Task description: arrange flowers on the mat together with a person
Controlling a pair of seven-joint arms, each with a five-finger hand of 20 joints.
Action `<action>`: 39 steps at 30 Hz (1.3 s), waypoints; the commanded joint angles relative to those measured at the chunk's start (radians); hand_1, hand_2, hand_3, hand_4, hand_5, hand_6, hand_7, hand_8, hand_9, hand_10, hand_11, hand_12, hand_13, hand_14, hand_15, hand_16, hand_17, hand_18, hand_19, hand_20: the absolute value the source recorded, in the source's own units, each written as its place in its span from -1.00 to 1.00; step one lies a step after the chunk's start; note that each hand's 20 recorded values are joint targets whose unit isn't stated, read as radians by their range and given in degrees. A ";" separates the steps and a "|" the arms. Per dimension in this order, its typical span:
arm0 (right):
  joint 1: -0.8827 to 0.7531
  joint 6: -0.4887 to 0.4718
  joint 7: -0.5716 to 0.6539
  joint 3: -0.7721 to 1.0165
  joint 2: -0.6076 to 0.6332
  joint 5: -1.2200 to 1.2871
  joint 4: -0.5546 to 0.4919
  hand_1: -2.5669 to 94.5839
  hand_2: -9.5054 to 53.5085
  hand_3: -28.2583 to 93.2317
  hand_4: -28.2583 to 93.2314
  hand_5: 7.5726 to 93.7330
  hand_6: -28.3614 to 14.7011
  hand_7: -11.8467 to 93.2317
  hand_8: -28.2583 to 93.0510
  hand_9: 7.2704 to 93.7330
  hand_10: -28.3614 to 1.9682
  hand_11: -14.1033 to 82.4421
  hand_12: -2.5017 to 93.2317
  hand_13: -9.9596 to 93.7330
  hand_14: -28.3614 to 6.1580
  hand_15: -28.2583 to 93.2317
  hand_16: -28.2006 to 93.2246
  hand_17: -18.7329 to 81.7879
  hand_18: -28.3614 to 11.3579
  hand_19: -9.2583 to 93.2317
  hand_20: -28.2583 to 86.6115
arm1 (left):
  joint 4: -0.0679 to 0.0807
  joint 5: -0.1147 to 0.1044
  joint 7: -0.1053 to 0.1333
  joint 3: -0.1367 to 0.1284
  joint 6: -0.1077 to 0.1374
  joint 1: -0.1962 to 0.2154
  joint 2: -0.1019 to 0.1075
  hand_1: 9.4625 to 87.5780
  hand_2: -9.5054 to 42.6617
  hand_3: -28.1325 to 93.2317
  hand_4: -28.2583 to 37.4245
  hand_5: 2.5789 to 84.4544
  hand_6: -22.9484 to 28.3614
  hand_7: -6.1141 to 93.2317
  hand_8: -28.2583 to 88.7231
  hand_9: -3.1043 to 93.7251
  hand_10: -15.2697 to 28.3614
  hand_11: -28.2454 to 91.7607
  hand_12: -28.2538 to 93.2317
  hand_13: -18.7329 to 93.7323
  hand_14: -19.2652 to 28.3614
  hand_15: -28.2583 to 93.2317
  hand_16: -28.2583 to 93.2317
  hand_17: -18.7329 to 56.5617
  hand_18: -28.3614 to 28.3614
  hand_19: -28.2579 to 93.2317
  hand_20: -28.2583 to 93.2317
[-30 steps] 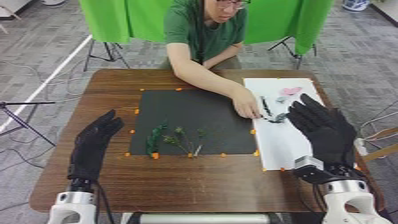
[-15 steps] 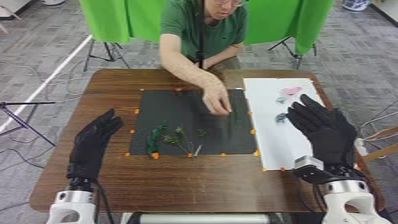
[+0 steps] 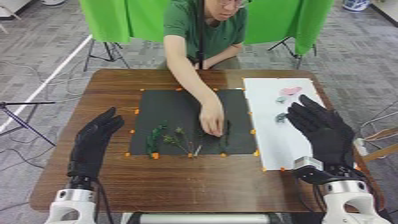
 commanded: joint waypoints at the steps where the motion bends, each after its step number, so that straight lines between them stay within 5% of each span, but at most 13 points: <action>1: -0.011 -0.001 -0.006 -0.003 -0.009 -0.014 -0.001 -0.72 -0.75 0.67 -0.81 -0.12 0.09 -0.62 -0.67 -0.13 -0.16 -0.60 -0.72 -0.17 -0.13 -0.36 -0.31 -0.34 -0.28 -0.66 -0.08 | 0.006 0.002 -0.005 -0.005 -0.015 0.011 -0.006 -0.58 -1.00 0.52 -0.80 -0.03 0.03 -0.64 -0.61 -0.06 0.26 -0.31 -0.29 -0.08 0.46 -0.39 -0.48 -0.39 0.31 -0.52 -0.29; 25: 0.000 -0.007 0.003 -0.002 0.006 -0.045 0.006 -0.64 -0.81 0.69 -0.82 -0.11 0.16 -0.58 -0.68 -0.12 -0.15 -0.60 -0.70 -0.16 -0.07 -0.35 -0.32 -0.33 -0.27 -0.65 -0.07 | 0.002 0.002 -0.010 -0.012 -0.021 0.029 -0.016 -0.58 -1.00 0.52 -0.80 -0.03 0.03 -0.64 -0.61 -0.06 0.26 -0.31 -0.29 -0.08 0.46 -0.39 -0.48 -0.39 0.32 -0.52 -0.29; 30: 0.088 0.159 0.083 -0.021 0.105 -0.412 0.002 -0.56 -0.83 0.67 -0.83 -0.11 0.21 -0.56 -0.69 -0.11 -0.15 -0.60 -0.69 -0.12 -0.08 -0.33 -0.30 -0.32 -0.30 -0.61 -0.05 | 0.002 0.005 -0.013 -0.015 -0.023 0.023 -0.010 -0.58 -1.00 0.52 -0.80 -0.03 0.03 -0.64 -0.61 -0.06 0.26 -0.31 -0.29 -0.08 0.46 -0.39 -0.48 -0.40 0.32 -0.52 -0.29; 36: 0.255 0.219 0.345 -0.092 0.264 -1.059 0.042 -0.34 -0.97 0.59 -0.84 -0.01 0.24 -0.48 -0.70 0.14 -0.14 -0.41 -0.61 0.37 -0.07 -0.14 -0.21 -0.13 -0.42 0.16 0.11 | 0.000 0.005 -0.009 -0.016 -0.015 0.016 -0.007 -0.58 -1.00 0.52 -0.80 -0.03 0.03 -0.64 -0.61 -0.06 0.26 -0.31 -0.29 -0.08 0.46 -0.39 -0.48 -0.40 0.32 -0.52 -0.29; 39: 0.358 0.094 0.476 -0.141 0.316 -1.170 0.075 -0.29 -1.00 0.57 -0.86 0.08 0.27 -0.46 -0.71 0.26 -0.11 -0.34 -0.59 0.51 0.00 -0.01 -0.18 -0.05 -0.44 0.33 0.15 | -0.001 0.008 -0.013 -0.014 -0.017 0.018 -0.010 -0.58 -1.00 0.52 -0.80 -0.03 0.03 -0.64 -0.61 -0.06 0.27 -0.31 -0.29 -0.08 0.46 -0.39 -0.48 -0.40 0.32 -0.52 -0.29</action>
